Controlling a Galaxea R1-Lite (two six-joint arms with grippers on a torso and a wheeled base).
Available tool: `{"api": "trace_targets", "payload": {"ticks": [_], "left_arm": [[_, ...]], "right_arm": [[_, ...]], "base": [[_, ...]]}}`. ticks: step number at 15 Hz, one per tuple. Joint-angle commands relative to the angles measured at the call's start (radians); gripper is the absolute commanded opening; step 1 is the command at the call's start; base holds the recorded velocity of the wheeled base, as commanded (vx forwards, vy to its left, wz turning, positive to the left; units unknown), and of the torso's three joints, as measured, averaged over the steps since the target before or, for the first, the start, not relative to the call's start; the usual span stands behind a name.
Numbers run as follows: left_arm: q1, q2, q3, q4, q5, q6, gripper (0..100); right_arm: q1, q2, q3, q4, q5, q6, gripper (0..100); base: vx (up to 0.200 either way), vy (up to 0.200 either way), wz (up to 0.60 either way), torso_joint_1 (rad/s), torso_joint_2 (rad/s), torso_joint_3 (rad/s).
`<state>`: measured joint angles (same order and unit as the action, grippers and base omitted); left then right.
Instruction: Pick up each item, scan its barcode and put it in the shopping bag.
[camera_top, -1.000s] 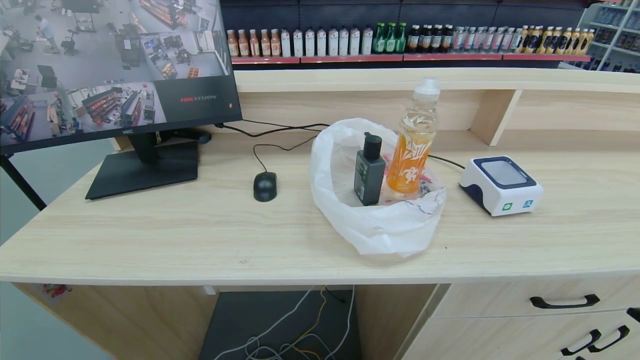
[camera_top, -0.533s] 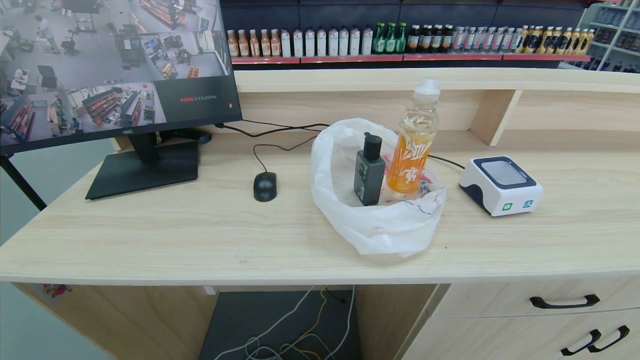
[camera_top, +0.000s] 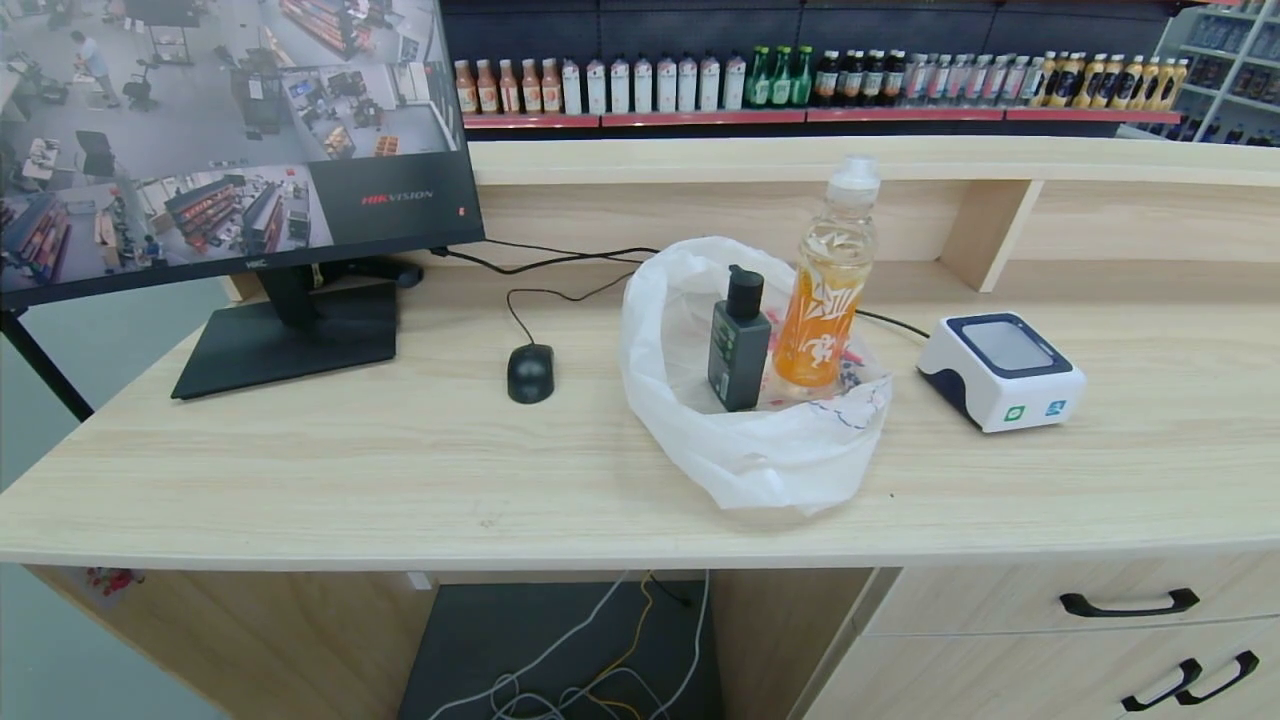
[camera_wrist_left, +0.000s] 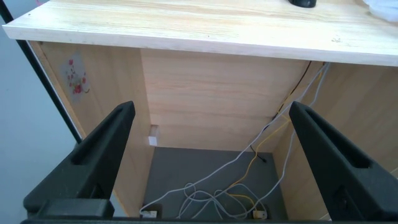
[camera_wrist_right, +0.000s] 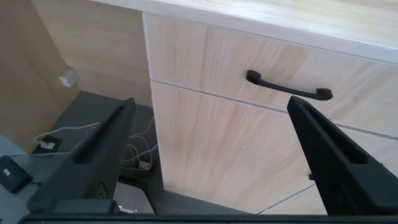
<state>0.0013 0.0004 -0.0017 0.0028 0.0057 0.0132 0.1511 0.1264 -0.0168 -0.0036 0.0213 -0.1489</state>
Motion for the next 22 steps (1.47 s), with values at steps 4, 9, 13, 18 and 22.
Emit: {"api": "trace_targets", "payload": {"ticks": [4, 9, 13, 18, 22], "left_arm": [[0.000, 0.000, 0.000, 0.000, 0.000, -0.001, 100], [0.000, 0.000, 0.000, 0.000, 0.000, -0.001, 100], [0.000, 0.000, 0.000, 0.000, 0.000, -0.001, 100], [0.000, 0.000, 0.000, 0.000, 0.000, -0.001, 100], [0.000, 0.000, 0.000, 0.000, 0.000, -0.001, 100]], "right_arm": [[-0.065, -0.033, 0.011, -0.035, 0.002, 0.012, 100], [-0.065, -0.031, 0.015, 0.005, -0.020, 0.091, 100], [-0.076, -0.031, 0.015, 0.005, -0.053, 0.127, 100], [-0.151, -0.126, 0.015, 0.007, -0.044, 0.138, 100], [-0.151, -0.126, 0.015, 0.005, -0.044, 0.140, 100]], "base": [[0.000, 0.000, 0.00, 0.000, 0.00, 0.000], [0.000, 0.000, 0.00, 0.000, 0.00, 0.000], [0.000, 0.000, 0.00, 0.000, 0.00, 0.000], [0.000, 0.000, 0.00, 0.000, 0.00, 0.000], [-0.100, 0.000, 0.00, 0.002, 0.00, 0.000]]}}
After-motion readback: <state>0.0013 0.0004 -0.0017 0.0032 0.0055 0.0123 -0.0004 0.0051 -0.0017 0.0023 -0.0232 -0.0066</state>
